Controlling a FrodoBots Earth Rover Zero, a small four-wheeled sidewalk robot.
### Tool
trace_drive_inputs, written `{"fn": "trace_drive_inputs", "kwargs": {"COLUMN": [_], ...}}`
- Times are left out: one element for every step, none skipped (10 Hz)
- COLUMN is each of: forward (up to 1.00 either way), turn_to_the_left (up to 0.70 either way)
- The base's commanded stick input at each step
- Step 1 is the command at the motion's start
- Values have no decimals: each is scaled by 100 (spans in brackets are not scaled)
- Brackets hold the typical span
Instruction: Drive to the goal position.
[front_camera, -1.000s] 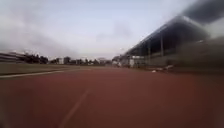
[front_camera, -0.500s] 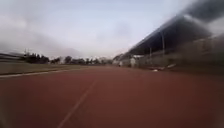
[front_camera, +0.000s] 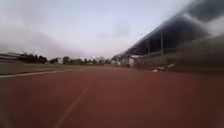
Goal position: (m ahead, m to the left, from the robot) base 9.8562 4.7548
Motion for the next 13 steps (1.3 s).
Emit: {"fn": "trace_drive_inputs", "kwargs": {"forward": [70,70,70,70,70,70,70,70,70,70,70,70,70], "turn_to_the_left": [0,-5,-11,-16,-22,-9,0,0,0,0,0,0,-1]}}
